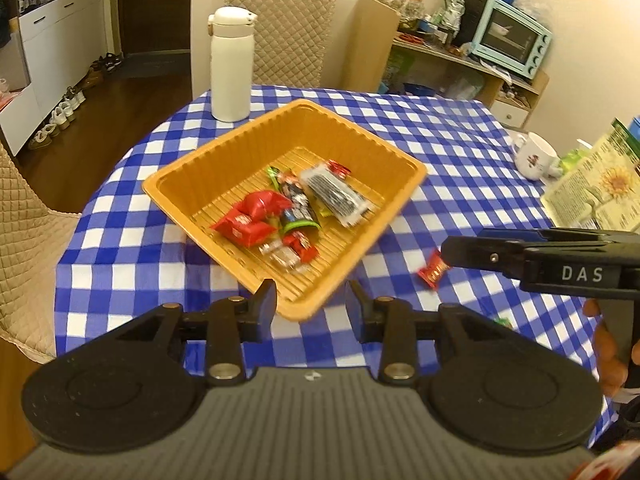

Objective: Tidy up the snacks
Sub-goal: 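Lift both open tools out of the tray toward the remaining candies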

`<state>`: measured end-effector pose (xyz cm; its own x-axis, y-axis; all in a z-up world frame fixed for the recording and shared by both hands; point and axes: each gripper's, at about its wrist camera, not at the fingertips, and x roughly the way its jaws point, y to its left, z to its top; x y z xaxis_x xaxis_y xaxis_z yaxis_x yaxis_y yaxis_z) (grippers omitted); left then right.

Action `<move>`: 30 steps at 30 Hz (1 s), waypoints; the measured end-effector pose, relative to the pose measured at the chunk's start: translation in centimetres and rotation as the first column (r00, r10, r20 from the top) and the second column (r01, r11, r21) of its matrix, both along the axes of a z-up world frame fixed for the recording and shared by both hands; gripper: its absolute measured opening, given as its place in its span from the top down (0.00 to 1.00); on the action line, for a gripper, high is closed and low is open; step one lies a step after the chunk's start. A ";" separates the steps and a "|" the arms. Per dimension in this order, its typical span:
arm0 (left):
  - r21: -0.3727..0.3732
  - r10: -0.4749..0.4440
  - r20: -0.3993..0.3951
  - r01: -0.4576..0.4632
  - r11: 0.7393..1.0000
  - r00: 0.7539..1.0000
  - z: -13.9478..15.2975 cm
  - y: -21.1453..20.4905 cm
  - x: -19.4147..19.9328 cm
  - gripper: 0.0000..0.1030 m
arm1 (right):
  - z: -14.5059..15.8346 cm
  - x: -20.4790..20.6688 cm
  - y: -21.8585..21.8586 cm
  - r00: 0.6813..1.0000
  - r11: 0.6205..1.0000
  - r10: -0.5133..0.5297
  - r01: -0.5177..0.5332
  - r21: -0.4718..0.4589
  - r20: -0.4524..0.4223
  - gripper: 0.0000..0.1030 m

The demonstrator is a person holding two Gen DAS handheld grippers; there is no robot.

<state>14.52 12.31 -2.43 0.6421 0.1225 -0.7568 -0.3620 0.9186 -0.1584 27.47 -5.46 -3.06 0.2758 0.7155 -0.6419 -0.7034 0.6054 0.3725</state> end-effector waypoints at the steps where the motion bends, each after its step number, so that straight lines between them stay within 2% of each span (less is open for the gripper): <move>1: 0.000 -0.007 -0.003 0.007 1.000 1.000 0.0 -0.4 -0.2 0.64 | 0.0 -0.4 -0.5 1.000 1.000 -0.007 0.007 -0.002 -0.005 0.38; 6: -0.001 -0.040 -0.021 0.040 0.999 0.999 -0.3 -2.4 -1.5 0.56 | 0.2 -2.4 -3.2 0.999 0.999 -0.033 0.032 -0.018 -0.014 0.27; 12: -0.006 -0.078 -0.045 0.078 0.997 0.996 -0.8 -4.5 -2.8 0.50 | -0.4 -4.7 -6.3 0.997 0.997 -0.067 0.065 -0.049 -0.039 0.23; 25: -0.013 -0.143 -0.109 0.143 0.990 0.984 -2.4 -8.5 -4.3 0.49 | -2.7 -7.5 -11.6 0.987 0.985 -0.128 0.115 -0.130 -0.097 0.21; 30: -0.011 -0.163 -0.131 0.163 0.987 0.978 -3.1 -9.6 -4.4 0.49 | -3.2 -8.2 -12.8 0.985 0.978 -0.146 0.130 -0.165 -0.087 0.21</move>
